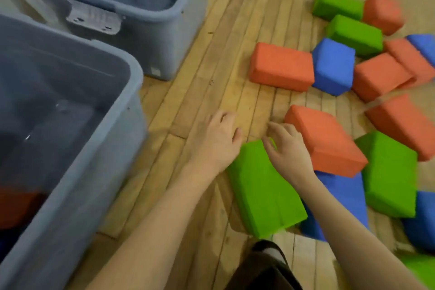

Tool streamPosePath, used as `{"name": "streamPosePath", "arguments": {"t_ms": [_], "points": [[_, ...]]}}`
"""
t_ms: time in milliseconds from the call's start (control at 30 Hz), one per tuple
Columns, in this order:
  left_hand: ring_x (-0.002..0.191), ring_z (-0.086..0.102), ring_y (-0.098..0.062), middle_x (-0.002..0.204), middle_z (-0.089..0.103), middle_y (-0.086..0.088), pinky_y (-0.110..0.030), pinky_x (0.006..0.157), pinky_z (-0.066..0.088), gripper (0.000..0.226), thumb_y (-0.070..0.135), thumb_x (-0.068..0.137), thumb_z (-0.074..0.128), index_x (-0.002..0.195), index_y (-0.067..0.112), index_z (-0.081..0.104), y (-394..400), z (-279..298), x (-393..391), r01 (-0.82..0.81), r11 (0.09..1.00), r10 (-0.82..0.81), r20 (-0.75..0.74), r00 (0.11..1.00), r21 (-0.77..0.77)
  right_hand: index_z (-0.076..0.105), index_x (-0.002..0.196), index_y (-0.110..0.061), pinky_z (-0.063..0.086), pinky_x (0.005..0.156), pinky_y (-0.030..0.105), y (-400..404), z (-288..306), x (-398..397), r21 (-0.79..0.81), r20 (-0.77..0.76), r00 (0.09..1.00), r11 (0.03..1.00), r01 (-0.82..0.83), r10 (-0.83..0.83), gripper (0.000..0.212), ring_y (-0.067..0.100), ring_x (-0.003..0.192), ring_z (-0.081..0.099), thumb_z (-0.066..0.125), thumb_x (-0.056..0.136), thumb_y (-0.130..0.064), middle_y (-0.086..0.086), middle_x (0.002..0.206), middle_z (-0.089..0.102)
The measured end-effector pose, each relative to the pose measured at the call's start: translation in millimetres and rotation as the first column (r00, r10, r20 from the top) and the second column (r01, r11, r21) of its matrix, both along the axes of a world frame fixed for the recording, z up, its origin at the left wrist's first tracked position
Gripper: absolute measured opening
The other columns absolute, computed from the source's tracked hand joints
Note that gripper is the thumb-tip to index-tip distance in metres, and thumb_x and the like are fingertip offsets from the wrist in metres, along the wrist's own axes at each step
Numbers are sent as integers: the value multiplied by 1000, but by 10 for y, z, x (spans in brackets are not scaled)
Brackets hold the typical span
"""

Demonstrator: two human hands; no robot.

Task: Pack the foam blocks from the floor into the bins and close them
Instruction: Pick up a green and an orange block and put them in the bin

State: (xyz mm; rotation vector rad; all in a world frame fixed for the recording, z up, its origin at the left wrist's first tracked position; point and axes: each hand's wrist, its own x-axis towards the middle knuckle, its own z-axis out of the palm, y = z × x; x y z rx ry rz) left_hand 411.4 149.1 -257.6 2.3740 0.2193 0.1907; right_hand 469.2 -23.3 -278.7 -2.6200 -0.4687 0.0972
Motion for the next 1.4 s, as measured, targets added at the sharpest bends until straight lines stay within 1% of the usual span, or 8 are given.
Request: {"name": "streamPosePath", "arguments": {"t_ms": [267,400,667,833,967,1100,1233,1400], "points": [[140,16,-30,157,11,-7,-46,112,17,62,50,97,29,150,23,11,-348,-891,23,109,964,25,-494,869,241,7,151,-28,29,108,44,-351,-696,-131,-334,-186,982,938,-88,26,64,36,136,25,38,97,-45,14,157,9],[136,30,-29,152,27,-7,-48,112,18,62,48,98,32,150,26,6,-367,-1118,14,148,981,-44,-594,803,126,1,151,-27,29,106,47,-249,-868,-92,-422,-255,966,904,-72,-42,65,41,133,29,30,97,-50,19,154,12],[115,46,-11,133,41,10,-42,98,42,46,27,94,51,139,26,40,-269,-812,-322,-84,983,73,-75,994,-164,2,149,-37,34,103,49,38,-521,-238,20,-85,996,999,-34,36,71,34,128,34,44,94,-48,14,141,30],[121,33,-12,133,31,-5,-36,103,38,47,21,91,58,136,15,47,-131,-721,-570,-162,970,156,-48,987,-181,22,149,-21,44,96,43,173,-363,-324,215,-20,994,971,-103,110,64,27,115,45,54,94,-32,12,125,41],[136,21,-25,148,21,-3,-49,109,29,43,30,94,52,131,48,40,-105,-673,-771,-236,926,184,-194,964,-296,42,140,-12,46,96,39,152,-340,-469,236,41,988,959,-157,152,53,24,114,47,59,91,-23,12,120,46],[142,15,-24,156,14,8,-58,111,18,41,64,88,34,125,74,17,-66,-690,-863,-74,969,3,-289,957,-236,45,138,-11,38,95,20,45,-339,-504,307,49,991,942,-133,124,54,11,113,43,61,90,-29,7,121,45],[123,41,-24,141,34,11,-50,95,45,51,74,80,33,130,68,26,-90,-622,-871,-70,955,17,-183,983,-288,44,138,-12,32,89,9,-7,-299,-535,341,86,990,930,-138,116,54,2,110,39,60,90,-31,5,121,45],[112,36,-24,131,44,-7,-36,91,34,47,56,85,41,131,46,42,-151,-154,-745,-176,982,183,109,977,-69,35,144,-18,42,96,32,40,-67,-409,379,89,986,911,-163,140,58,14,116,47,53,91,-35,4,128,46]]}}
